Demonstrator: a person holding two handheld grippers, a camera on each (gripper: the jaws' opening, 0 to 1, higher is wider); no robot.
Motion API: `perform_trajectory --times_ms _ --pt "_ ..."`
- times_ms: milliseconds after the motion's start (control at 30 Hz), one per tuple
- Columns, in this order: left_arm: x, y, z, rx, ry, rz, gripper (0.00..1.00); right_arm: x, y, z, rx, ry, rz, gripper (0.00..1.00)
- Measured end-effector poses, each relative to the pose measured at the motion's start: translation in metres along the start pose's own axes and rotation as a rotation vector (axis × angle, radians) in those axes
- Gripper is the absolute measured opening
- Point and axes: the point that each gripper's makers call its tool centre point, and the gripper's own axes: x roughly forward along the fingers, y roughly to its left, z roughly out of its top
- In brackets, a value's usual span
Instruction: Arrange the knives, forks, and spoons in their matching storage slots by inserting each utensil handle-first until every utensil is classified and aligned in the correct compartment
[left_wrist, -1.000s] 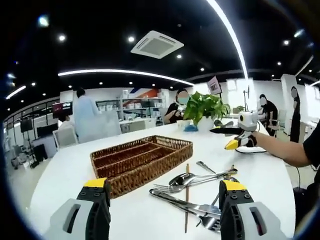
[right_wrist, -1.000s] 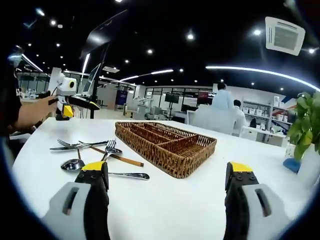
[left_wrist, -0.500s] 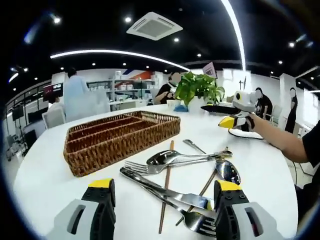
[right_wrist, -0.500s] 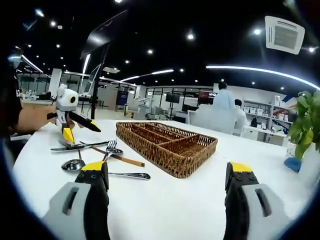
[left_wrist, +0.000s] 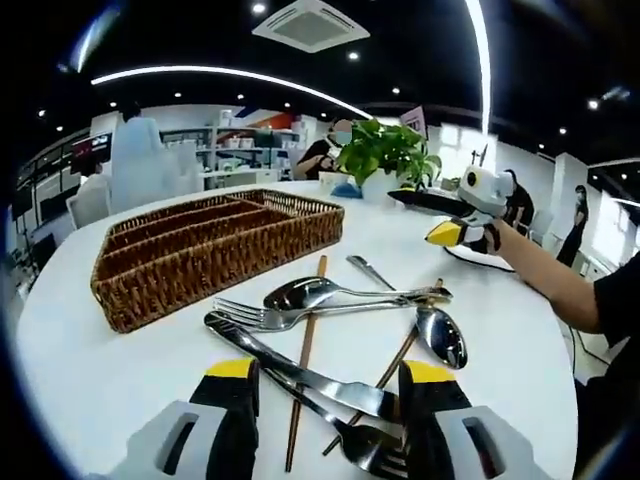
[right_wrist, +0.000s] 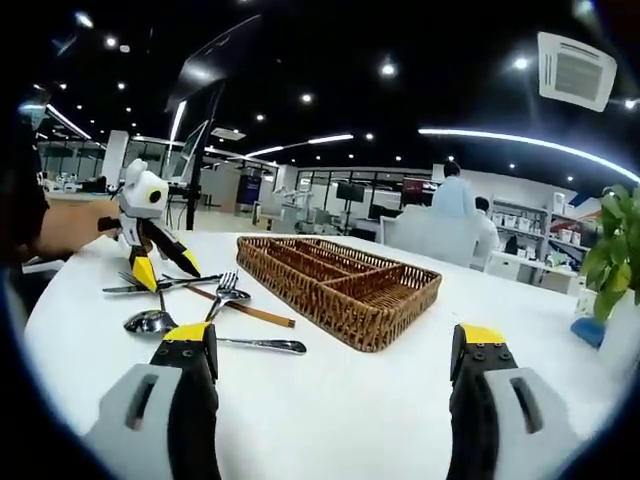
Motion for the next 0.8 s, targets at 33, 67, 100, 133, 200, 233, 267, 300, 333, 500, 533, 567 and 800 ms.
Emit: perform_trajectory --times_ms 33,67,100,133,200,233,267,300,333,500,533,567,800 --pt "0.0 0.002 0.0 0.01 -0.001 0.012 0.57 0.0 -0.001 0.0 -0.002 0.001 -0.001 1.0" --pt "0.001 0.006 0.0 0.01 0.002 0.028 0.58 0.0 -0.001 0.0 -0.002 -0.001 -0.001 1.0" --pt "0.001 0.006 -0.001 0.011 0.006 0.028 0.58 -0.001 -0.001 0.001 0.003 -0.006 -0.002 1.0" --pt "0.001 0.006 -0.002 0.004 0.011 0.028 0.58 -0.001 -0.002 0.003 0.012 -0.014 -0.003 1.0" --pt "0.002 0.007 -0.003 -0.005 0.021 0.037 0.55 -0.001 -0.002 0.003 0.023 -0.02 -0.002 0.99" --pt "0.002 0.009 -0.005 0.008 0.035 0.054 0.51 -0.001 -0.002 0.003 0.021 -0.018 -0.001 0.99" --pt "0.002 0.009 -0.004 0.018 0.037 0.061 0.49 0.0 -0.002 0.001 0.01 -0.008 -0.003 0.99" --pt "0.002 0.007 -0.004 0.032 0.04 0.062 0.48 0.0 -0.001 0.0 0.009 -0.007 -0.002 0.99" --pt "0.003 0.008 -0.002 0.039 0.043 0.061 0.48 0.001 0.0 0.0 0.01 -0.005 0.003 0.99" --pt "0.003 0.01 -0.004 0.065 0.073 0.07 0.41 0.001 0.0 -0.002 0.004 0.002 0.004 0.99" --pt "0.002 0.01 -0.004 0.065 0.075 0.07 0.38 0.001 -0.001 -0.001 0.005 0.0 0.002 0.99" --pt "0.002 0.01 -0.004 0.057 0.079 0.072 0.36 0.001 -0.001 -0.001 0.006 -0.002 0.0 0.99" --pt "0.001 0.014 -0.006 0.037 0.095 0.086 0.25 0.001 -0.001 -0.002 0.004 0.003 0.0 0.99"
